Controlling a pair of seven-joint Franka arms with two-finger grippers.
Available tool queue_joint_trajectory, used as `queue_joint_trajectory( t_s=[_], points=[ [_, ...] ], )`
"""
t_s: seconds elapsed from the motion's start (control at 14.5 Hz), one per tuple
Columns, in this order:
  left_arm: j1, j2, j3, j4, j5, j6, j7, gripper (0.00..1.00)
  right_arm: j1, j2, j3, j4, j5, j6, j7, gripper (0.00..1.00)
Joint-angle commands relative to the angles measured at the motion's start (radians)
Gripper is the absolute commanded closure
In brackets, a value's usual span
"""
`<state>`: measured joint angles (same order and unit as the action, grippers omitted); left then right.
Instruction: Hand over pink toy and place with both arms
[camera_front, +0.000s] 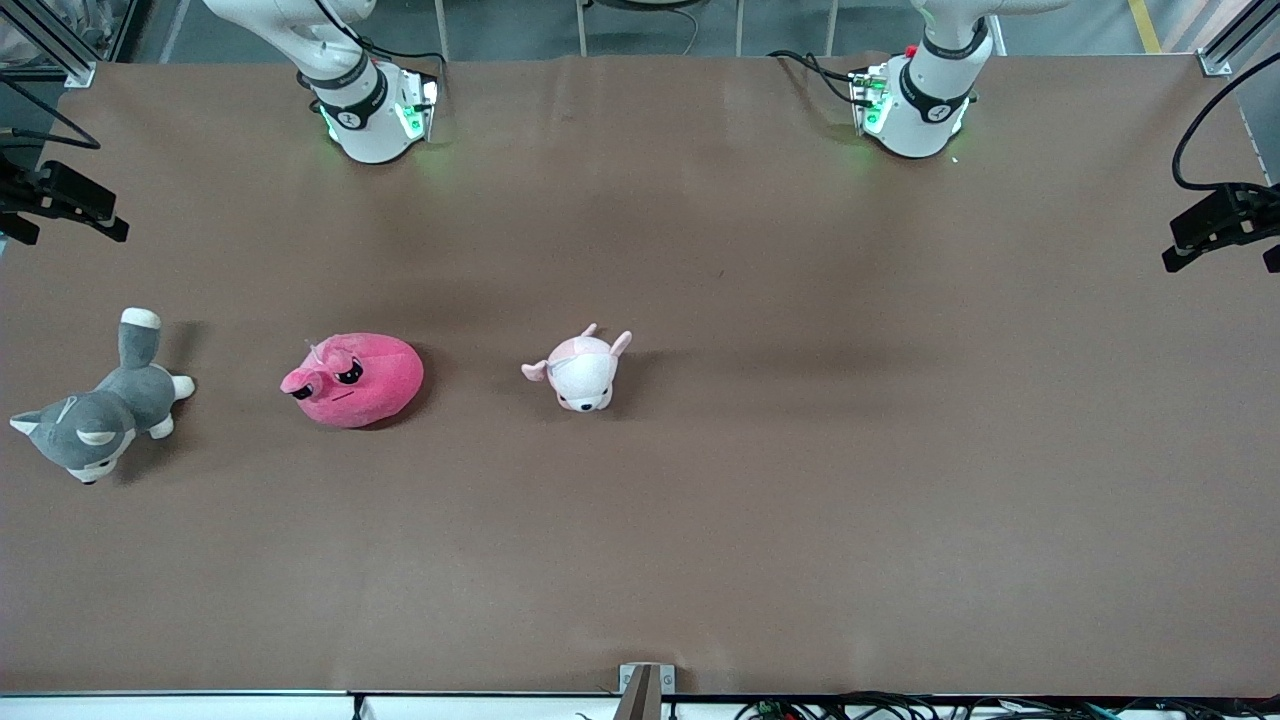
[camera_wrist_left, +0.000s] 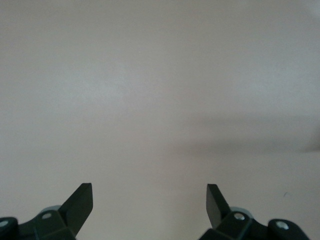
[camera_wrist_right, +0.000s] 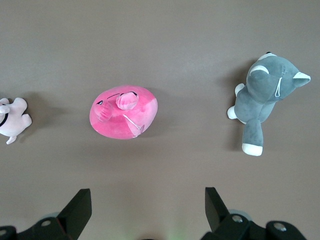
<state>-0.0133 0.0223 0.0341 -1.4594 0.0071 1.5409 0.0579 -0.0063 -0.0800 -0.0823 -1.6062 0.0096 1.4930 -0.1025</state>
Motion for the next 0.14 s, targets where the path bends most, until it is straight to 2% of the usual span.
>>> queue_joint_trajectory(
  t_s=[0.0, 0.07],
  points=[
    [-0.008, 0.004, 0.004, 0.014, -0.001, -0.012, 0.002, 0.0, 0.003, -0.024, 0.001, -0.018, -0.016, -0.002, -0.006, 0.0],
    [-0.008, 0.004, 0.003, 0.014, -0.002, -0.012, 0.002, 0.0, 0.003, -0.024, 0.001, -0.018, -0.016, -0.002, -0.006, 0.0]
  ],
)
